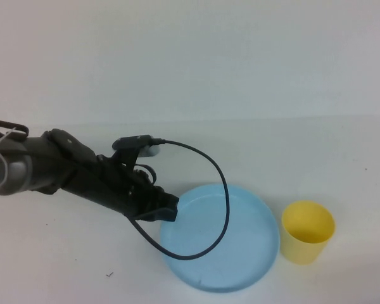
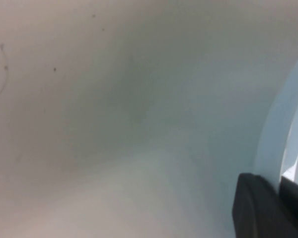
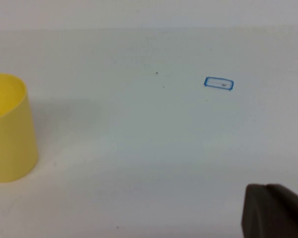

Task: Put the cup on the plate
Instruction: Place the plate on the center of the table

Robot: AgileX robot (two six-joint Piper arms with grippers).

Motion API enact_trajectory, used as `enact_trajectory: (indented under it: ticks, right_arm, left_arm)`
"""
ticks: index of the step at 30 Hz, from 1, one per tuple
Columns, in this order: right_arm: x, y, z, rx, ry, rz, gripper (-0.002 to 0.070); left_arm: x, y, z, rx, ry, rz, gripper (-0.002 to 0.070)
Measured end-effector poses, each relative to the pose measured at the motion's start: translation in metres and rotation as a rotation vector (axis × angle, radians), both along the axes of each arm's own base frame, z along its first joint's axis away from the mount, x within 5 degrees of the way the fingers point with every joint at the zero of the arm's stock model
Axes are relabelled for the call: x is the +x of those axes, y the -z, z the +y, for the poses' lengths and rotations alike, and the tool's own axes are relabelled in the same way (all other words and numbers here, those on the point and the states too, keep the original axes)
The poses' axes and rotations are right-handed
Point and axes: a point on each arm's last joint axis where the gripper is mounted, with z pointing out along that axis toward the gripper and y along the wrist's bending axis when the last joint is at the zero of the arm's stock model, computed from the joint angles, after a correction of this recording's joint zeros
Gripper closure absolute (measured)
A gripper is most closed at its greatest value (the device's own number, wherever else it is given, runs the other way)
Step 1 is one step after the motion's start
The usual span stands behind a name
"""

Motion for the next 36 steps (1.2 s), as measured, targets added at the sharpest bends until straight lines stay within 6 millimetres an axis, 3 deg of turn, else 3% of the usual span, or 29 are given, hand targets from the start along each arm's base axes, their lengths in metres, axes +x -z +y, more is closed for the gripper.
enact_trajectory:
  ticks: [8, 36]
  right_arm:
    - [0.000, 0.000, 0.000, 0.000, 0.000, 0.000, 0.0676]
    - [0.000, 0.000, 0.000, 0.000, 0.000, 0.000, 0.0676]
  left_arm:
    - [0.002, 0.018, -0.001, 0.009, -0.007, 0.048, 0.0668]
    - [0.005, 0.018, 0.001, 0.028, 0.002, -0.001, 0.0668]
